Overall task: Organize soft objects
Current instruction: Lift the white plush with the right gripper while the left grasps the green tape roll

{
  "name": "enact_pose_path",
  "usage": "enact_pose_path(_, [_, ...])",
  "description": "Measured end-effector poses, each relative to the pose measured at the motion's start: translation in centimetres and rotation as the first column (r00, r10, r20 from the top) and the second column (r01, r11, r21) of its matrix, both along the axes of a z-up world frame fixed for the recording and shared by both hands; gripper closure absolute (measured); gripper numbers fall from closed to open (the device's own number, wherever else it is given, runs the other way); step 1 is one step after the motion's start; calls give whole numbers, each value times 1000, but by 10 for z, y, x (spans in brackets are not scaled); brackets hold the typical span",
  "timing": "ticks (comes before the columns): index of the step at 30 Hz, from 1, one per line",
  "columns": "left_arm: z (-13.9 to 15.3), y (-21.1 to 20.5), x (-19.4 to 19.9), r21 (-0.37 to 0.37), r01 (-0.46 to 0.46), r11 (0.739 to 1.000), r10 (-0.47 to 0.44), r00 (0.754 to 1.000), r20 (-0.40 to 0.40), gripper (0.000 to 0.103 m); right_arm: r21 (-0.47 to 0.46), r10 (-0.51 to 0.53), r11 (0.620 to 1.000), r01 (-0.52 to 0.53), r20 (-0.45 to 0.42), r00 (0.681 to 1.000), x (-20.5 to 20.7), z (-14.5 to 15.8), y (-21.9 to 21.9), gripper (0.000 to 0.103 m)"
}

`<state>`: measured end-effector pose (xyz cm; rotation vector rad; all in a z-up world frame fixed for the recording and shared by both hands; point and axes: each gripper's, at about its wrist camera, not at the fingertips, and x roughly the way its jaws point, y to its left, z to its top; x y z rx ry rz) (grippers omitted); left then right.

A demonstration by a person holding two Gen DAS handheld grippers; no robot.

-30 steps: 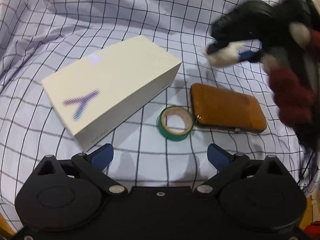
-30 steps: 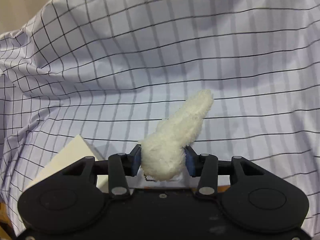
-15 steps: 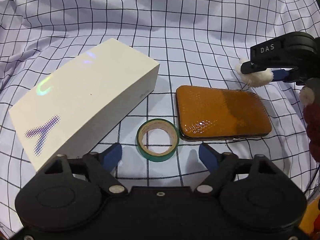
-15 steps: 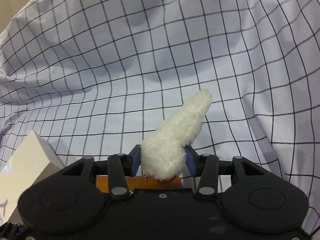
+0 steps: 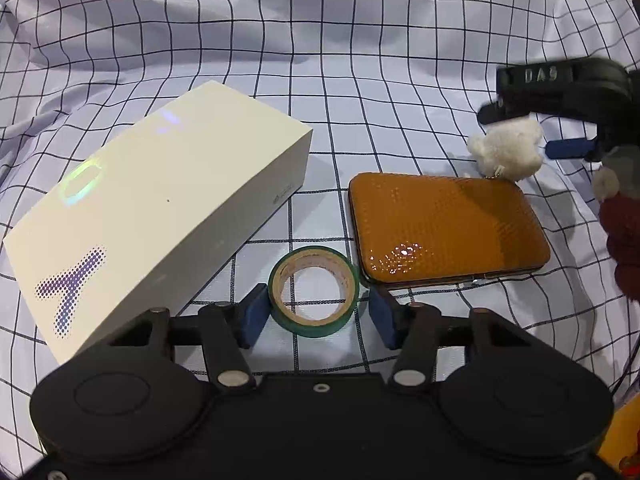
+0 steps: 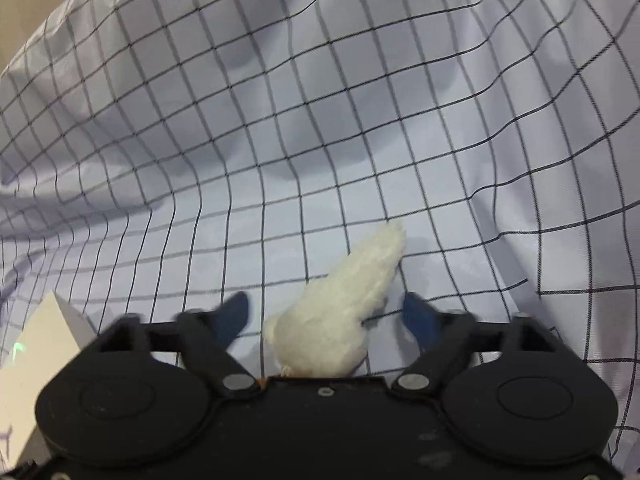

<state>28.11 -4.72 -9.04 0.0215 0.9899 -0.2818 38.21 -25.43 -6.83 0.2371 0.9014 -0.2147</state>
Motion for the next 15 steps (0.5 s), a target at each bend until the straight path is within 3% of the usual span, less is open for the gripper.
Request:
enact_pose_path(4, [-1, -4, -2, 21, 7, 1000, -8, 1000, 17, 51, -18, 10, 1000, -10, 3, 1000, 1, -2, 6, 4])
enact_pose_path(10, [-1, -2, -3, 3, 19, 1000, -19, 999, 29, 50, -83, 16, 996, -17, -13, 1000, 5, -13, 17, 4])
enact_pose_path(14, [-2, -1, -4, -6, 21, 1000, -21, 999, 37, 50, -73, 36, 996, -41, -71, 997, 11, -25, 20, 20])
enact_pose_path(15, [-2, 0, -4, -8, 22, 1000, -22, 999, 39, 51, -67, 45, 996, -52, -91, 995, 12, -28, 20, 33])
